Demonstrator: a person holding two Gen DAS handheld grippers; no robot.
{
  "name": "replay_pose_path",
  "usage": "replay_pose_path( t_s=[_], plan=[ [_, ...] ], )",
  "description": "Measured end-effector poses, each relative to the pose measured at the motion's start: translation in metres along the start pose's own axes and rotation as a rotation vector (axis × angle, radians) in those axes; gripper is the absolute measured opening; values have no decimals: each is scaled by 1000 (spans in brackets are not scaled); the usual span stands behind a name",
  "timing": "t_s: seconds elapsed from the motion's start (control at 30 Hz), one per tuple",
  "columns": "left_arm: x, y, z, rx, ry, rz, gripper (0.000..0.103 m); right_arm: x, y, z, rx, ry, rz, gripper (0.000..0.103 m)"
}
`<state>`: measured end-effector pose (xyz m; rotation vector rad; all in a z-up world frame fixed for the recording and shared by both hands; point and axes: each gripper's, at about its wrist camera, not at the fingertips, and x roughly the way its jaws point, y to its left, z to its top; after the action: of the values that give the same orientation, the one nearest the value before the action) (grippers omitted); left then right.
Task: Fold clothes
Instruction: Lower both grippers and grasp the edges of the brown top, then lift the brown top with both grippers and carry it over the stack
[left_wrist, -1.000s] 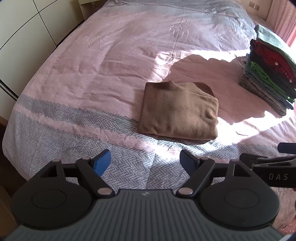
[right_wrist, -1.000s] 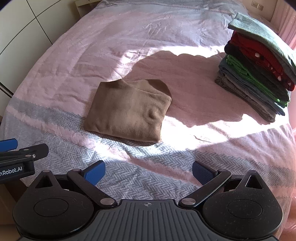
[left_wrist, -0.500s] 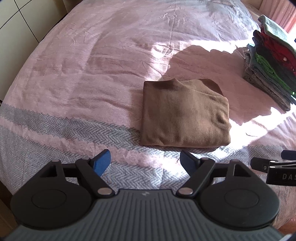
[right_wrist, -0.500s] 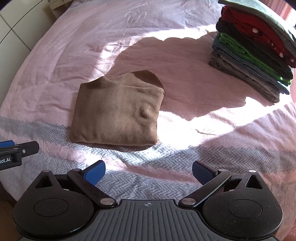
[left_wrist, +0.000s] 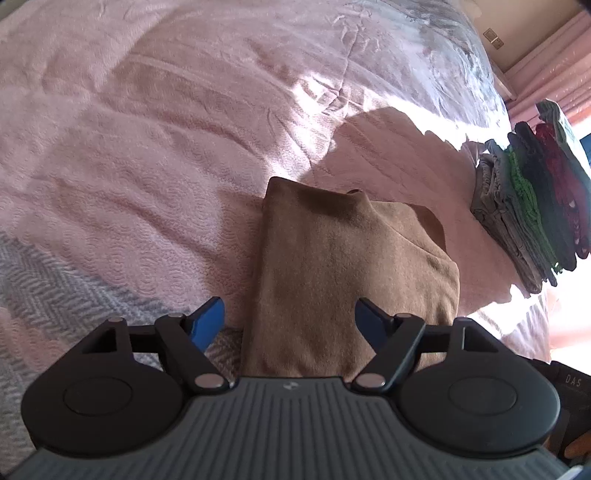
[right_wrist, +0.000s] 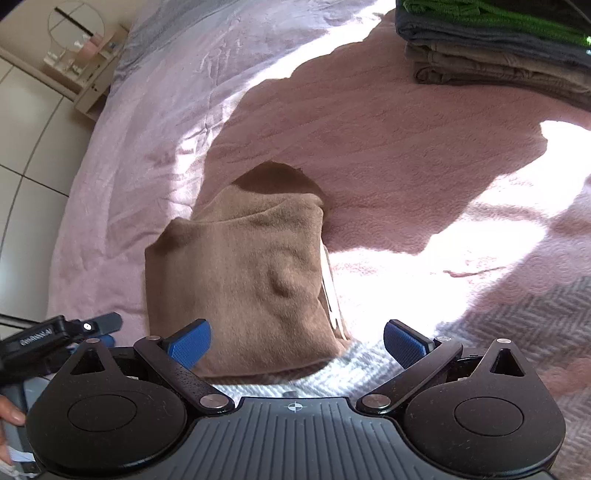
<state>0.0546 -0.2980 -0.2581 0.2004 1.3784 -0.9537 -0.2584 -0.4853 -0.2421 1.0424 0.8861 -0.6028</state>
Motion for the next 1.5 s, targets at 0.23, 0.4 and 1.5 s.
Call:
replay_pose_path(
  t_s=[0.23, 0.4, 1.5],
  plan=[
    [56, 43, 14, -73, 56, -137, 57, 41, -32, 19, 61, -18, 114, 102],
    [80, 64, 17, -135, 79, -277, 57, 74, -57, 19, 129, 43, 256, 87],
    [-29, -244, 105, 182, -14, -781, 11, -226, -88, 82, 261, -431, 392, 29]
  ],
)
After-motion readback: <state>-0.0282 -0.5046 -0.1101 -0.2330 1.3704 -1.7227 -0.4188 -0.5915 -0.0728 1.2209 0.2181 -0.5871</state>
